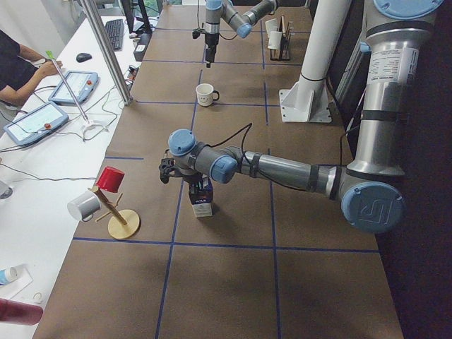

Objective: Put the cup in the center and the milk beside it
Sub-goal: 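Release the mug and raise the right gripper while the left gripper grasps the milk carton, then carry the milk carton with the left gripper beside the mug and lower it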

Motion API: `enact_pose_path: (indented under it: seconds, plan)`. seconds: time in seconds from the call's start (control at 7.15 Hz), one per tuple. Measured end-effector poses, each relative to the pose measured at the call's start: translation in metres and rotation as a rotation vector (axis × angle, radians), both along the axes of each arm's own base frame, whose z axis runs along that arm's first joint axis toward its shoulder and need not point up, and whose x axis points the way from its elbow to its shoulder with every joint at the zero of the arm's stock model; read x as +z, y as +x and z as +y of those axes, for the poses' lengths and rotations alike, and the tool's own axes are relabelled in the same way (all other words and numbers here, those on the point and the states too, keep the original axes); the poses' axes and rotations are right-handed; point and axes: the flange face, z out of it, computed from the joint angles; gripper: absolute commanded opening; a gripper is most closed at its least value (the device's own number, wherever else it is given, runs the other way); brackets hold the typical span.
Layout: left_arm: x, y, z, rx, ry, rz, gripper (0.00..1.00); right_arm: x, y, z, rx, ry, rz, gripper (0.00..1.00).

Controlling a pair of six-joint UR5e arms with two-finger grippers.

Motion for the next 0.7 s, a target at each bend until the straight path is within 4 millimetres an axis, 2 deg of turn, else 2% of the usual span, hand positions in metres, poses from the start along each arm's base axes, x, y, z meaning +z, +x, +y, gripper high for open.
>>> enact_pose_path:
  seconds: [0.14, 0.28, 0.42, 0.56, 0.7]
  plan:
    - [-0.004, 0.001, 0.000, 0.002, 0.007, 0.001, 0.05, 0.001, 0.006, 0.002, 0.001, 0.000, -0.003, 1.00]
    - [-0.019, 0.002, -0.003, 0.001, 0.019, 0.006, 0.05, 0.011, 0.029, 0.007, 0.008, -0.008, -0.006, 1.00]
    - [-0.058, 0.006, -0.014, -0.002, 0.021, 0.008, 0.05, 0.033, 0.066, 0.011, 0.019, -0.023, -0.001, 1.00]
    - [-0.120, 0.015, -0.028, -0.002, 0.014, 0.008, 0.05, 0.060, 0.106, 0.012, 0.023, -0.022, 0.013, 1.00]
    - [-0.187, 0.041, -0.033, 0.010, 0.001, 0.006, 0.05, 0.085, 0.140, 0.017, 0.014, 0.000, 0.036, 1.00]
